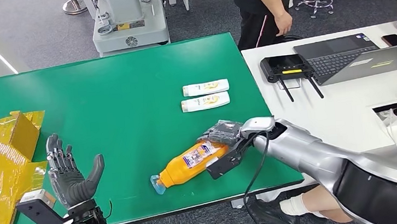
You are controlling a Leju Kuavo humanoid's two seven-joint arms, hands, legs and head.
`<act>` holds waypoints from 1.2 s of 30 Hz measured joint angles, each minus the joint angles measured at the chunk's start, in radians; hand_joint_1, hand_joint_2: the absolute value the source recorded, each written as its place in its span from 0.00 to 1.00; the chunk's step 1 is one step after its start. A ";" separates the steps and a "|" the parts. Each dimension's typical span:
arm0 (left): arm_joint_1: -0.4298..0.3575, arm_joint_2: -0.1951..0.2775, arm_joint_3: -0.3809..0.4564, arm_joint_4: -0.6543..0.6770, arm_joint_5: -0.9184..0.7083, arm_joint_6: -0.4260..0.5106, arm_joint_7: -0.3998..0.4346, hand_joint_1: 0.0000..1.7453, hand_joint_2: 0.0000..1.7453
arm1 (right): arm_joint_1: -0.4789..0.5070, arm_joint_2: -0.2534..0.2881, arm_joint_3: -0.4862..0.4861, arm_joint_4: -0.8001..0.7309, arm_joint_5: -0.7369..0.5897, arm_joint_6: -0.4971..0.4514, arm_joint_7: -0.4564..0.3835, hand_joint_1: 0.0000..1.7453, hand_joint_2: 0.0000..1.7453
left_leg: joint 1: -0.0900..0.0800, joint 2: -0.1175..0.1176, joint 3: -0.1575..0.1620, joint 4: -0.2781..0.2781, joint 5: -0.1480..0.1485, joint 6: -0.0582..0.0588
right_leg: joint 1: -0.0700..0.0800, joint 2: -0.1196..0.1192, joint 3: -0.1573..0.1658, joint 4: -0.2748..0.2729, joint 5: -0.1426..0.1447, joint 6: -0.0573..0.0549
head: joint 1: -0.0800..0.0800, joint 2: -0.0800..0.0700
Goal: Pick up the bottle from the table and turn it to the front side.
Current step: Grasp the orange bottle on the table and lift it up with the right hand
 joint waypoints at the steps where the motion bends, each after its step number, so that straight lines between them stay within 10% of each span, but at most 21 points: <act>1: 0.001 0.000 0.000 0.000 0.000 0.001 0.000 0.00 1.00 | 0.004 -0.002 -0.002 -0.004 -0.004 -0.006 -0.004 1.00 1.00 | 0.000 0.000 0.000 0.000 0.000 0.000 | 0.000 0.000 0.000 0.000 0.000 0.000 | 0.000 0.000; 14: 0.003 0.000 0.000 0.000 -0.006 0.027 0.000 0.00 1.00 | 0.068 0.002 -0.078 -0.055 -0.080 -0.202 -0.045 1.00 1.00 | 0.000 -0.001 -0.001 0.000 0.000 0.000 | 0.001 -0.001 0.000 0.000 0.000 0.000 | 0.000 0.000; 36: -0.023 0.051 0.000 -0.011 -0.030 0.115 0.000 0.00 1.00 | 0.417 0.168 -0.419 -0.285 -0.147 -0.569 -0.131 1.00 1.00 | 0.001 -0.003 -0.004 0.000 0.000 0.000 | 0.001 -0.003 -0.002 0.000 -0.001 0.000 | 0.000 0.000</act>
